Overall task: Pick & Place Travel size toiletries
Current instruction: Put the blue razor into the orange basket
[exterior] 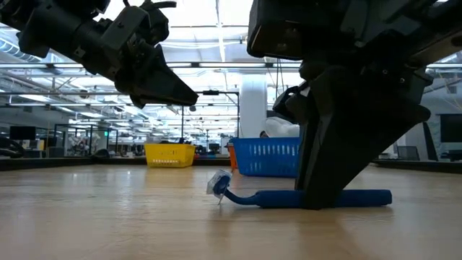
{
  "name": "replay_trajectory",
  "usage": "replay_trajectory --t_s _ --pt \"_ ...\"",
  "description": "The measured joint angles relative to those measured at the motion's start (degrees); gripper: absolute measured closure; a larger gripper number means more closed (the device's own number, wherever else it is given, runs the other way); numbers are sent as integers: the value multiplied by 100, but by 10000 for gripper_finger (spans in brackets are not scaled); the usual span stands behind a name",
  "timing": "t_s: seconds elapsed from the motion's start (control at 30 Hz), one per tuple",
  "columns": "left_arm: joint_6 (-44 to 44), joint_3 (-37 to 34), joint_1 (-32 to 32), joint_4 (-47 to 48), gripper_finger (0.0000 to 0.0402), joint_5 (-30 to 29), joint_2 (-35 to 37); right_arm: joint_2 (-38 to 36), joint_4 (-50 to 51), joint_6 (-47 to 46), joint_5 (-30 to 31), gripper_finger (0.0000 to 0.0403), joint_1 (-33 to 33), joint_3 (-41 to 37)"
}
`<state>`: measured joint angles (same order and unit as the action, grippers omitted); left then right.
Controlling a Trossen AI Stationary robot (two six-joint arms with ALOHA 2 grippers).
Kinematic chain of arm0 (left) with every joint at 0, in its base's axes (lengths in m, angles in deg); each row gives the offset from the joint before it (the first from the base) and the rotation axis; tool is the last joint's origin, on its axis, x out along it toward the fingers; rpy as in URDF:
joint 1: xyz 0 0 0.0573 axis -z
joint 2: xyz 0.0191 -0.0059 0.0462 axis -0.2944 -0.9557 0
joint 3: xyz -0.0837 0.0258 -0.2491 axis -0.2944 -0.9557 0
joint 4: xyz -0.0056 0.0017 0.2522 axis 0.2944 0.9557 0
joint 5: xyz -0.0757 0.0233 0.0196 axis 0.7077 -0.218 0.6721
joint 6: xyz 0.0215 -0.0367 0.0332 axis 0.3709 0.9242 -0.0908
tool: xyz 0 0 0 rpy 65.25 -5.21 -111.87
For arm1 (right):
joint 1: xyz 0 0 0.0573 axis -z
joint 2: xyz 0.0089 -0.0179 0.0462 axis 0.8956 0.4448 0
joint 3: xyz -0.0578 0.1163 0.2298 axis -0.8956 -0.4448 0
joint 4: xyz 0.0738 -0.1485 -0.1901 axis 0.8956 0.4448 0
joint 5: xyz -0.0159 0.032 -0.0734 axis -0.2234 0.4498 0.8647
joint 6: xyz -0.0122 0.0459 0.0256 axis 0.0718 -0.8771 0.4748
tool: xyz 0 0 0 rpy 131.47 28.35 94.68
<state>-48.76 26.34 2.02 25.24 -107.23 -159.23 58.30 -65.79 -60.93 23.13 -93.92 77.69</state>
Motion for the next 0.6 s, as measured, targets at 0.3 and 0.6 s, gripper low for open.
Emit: replay_trajectory --t_s 0.3,0.6 --pt "7 -2 0 101 350 -2 0 -805 103 44 -81 386 -15 -56" --pt "7 -2 2 100 350 -2 0 -1620 43 317 18 386 -11 -29"
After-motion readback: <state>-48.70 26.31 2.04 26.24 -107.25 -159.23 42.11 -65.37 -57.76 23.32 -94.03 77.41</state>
